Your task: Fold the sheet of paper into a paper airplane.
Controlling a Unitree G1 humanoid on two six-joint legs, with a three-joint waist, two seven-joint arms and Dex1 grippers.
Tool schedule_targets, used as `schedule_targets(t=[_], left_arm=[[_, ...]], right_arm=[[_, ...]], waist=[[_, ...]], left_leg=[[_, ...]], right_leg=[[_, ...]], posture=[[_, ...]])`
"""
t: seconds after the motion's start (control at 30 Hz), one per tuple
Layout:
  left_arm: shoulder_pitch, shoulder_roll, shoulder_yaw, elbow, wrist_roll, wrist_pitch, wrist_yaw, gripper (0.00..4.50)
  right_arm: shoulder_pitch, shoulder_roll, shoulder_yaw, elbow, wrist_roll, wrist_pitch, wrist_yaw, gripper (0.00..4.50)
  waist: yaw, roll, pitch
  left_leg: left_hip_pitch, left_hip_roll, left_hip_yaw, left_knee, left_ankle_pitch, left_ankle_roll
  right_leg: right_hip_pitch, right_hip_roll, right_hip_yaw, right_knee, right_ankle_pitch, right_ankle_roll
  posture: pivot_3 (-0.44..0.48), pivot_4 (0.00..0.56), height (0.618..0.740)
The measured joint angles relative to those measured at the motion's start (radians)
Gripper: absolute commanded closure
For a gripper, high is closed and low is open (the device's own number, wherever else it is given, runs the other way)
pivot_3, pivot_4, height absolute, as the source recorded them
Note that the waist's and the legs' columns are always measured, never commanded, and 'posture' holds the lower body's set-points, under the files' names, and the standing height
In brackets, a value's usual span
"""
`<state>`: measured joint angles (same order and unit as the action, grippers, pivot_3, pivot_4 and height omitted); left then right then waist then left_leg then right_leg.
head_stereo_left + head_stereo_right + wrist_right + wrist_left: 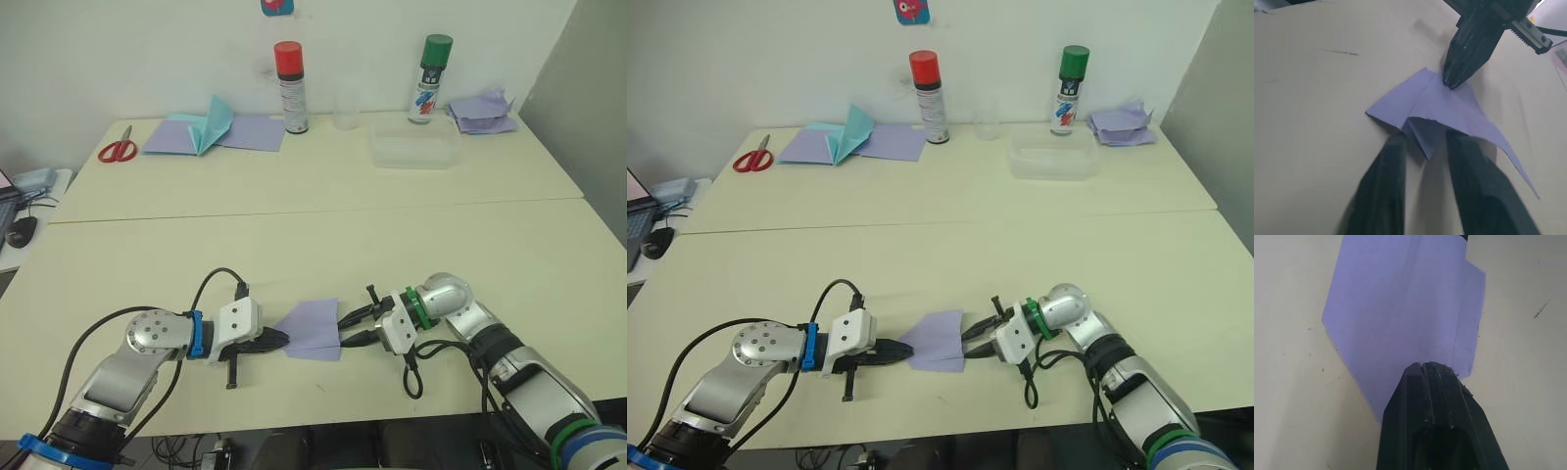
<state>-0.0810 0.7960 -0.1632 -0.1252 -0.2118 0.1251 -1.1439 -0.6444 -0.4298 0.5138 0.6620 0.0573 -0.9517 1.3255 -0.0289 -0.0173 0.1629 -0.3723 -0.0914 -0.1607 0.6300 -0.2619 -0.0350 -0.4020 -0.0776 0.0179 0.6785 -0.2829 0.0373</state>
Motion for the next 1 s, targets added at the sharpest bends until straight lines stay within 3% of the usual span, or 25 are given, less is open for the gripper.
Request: schedule_targets(t=[0.17, 0.2, 0.27, 0.37, 0.5, 0.7, 1.0], left_arm=[[0.006, -0.006, -0.003, 0.004, 0.000, 0.001, 0.009, 4.50], [0.009, -0.006, -0.002, 0.001, 0.000, 0.001, 0.012, 4.50], [0.018, -0.003, 0.004, -0.008, -0.001, 0.004, 0.015, 4.50], [0.036, 0.003, 0.017, -0.026, -0.011, 0.021, 0.018, 4.50], [0.060, 0.004, 0.042, -0.049, -0.039, 0.064, 0.022, 4.50], [0.076, 0.002, 0.051, -0.084, -0.057, 0.128, 0.045, 4.50], [0.072, 0.017, 0.044, -0.109, -0.052, 0.172, 0.059, 4.50]], right_arm=[[0.038, -0.136, -0.025, -0.129, 0.051, 0.035, 0.042, 0.25], [0.051, -0.163, -0.035, -0.170, 0.066, 0.060, 0.043, 0.04], [0.079, -0.184, -0.066, -0.261, 0.092, 0.145, 0.023, 0.04], [0.131, -0.164, -0.101, -0.459, 0.162, 0.438, -0.076, 0.73], [0.185, -0.047, -0.089, -0.684, 0.218, 0.897, -0.252, 2.26], [0.191, 0.067, -0.081, -0.692, 0.221, 1.256, -0.392, 4.46], [0.217, 0.066, -0.048, -0.725, 0.230, 1.524, -0.404, 4.46]], waist=[[0.002, 0.001, 0.000], [0.001, 0.001, 0.000], [0.001, 0.001, 0.000], [-0.002, 0.001, -0.001], [-0.001, 0.001, -0.001], [0.001, 0.001, -0.001], [0.001, 0.001, -0.001]], left_leg=[[0.009, 0.000, -0.001, -0.001, -0.002, 0.003], [0.010, 0.001, -0.001, -0.001, -0.002, 0.003], [0.010, 0.001, -0.001, -0.001, -0.002, 0.003], [0.009, 0.002, -0.001, -0.001, -0.002, 0.003], [0.009, 0.005, -0.004, -0.001, -0.002, 0.002], [0.008, 0.001, -0.003, -0.001, -0.003, 0.001], [0.008, 0.001, -0.003, -0.001, -0.003, 0.002]], right_leg=[[0.012, 0.000, -0.001, -0.005, -0.001, -0.001], [0.013, 0.000, -0.001, -0.005, -0.001, -0.001], [0.013, 0.000, -0.001, -0.005, -0.001, -0.001], [0.012, -0.001, 0.000, -0.005, -0.001, -0.001], [0.011, -0.002, -0.001, -0.005, -0.001, -0.001], [0.011, 0.001, -0.001, -0.005, -0.001, -0.001], [0.012, 0.000, -0.001, -0.006, -0.001, -0.001]], posture=[[0.000, 0.150, 0.740], [0.000, 0.150, 0.740], [0.000, 0.150, 0.740], [0.000, 0.150, 0.740], [0.000, 0.150, 0.740], [0.000, 0.150, 0.740], [0.000, 0.150, 0.740]])
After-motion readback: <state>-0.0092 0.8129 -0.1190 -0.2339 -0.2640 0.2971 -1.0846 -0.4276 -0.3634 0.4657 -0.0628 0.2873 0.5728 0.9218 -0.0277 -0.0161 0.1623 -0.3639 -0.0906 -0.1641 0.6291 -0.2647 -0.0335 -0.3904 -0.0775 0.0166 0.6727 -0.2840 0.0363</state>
